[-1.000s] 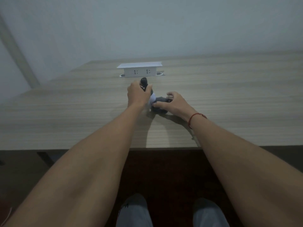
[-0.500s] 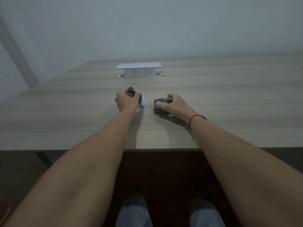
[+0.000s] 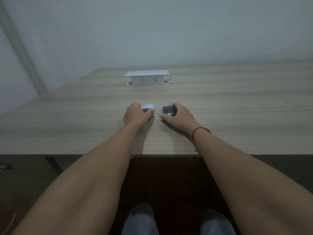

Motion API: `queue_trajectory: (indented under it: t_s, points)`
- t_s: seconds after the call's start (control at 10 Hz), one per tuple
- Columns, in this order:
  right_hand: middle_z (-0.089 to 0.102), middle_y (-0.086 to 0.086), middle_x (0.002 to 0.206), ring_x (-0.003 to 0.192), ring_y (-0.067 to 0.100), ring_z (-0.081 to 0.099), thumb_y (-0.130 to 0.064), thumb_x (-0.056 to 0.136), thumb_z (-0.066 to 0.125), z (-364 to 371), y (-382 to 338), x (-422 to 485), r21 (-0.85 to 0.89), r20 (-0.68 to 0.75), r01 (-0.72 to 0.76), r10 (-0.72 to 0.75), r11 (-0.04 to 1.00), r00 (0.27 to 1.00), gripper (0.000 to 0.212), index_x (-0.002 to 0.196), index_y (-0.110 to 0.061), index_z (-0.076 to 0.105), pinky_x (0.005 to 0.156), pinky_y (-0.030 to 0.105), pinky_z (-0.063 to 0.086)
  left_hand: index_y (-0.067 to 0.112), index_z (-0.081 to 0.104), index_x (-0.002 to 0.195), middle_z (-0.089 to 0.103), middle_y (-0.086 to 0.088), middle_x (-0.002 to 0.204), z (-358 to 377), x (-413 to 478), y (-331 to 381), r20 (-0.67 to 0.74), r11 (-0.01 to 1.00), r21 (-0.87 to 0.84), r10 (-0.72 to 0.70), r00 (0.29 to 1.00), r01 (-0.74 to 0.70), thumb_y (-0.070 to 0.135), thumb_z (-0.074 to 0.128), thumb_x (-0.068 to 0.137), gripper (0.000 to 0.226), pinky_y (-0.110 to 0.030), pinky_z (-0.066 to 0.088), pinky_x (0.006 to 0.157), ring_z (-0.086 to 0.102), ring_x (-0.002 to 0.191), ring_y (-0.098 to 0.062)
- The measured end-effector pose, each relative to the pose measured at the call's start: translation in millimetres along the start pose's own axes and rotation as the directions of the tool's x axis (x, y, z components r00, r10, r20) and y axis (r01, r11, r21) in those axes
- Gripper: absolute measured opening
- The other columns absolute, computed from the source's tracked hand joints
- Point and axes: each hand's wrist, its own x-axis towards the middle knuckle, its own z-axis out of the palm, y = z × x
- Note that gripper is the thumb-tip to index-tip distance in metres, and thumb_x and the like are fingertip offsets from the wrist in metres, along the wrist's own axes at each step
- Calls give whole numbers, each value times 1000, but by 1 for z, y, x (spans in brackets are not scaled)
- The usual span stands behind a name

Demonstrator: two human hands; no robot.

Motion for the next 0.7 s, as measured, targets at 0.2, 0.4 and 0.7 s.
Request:
queue_trajectory:
  t_s: [0.2,0.4,0.7]
  points:
    - [57,10,130,117,28,54,-38,82,66,-1,4,6,-4,-51,4,-4,1000,999,56,126,-6,51,98,38,43,10,66,100,67,-8,107,12,0,6,-15,999,34,5,1000,-4,46,62,77,43,-32,45,75,63,100,-29]
    - [57,11,123,115,29,54,-33,84,64,0,8,10,-7,-67,-3,2,1000,998,45,120,-9,51,85,30,39,8,66,98,68,-9,102,13,-2,8,-21,998,64,-5,1000,6,48,62,77,45,-32,45,70,64,94,-29]
    - [33,10,153,134,30,41,-61,82,54,-5,7,-3,189,-98,-118,138,975,985,93,150,-9,18,108,46,39,7,50,134,55,-15,135,3,-16,10,-68,997,-79,-30,997,24,59,38,92,67,-39,40,100,51,124,-33]
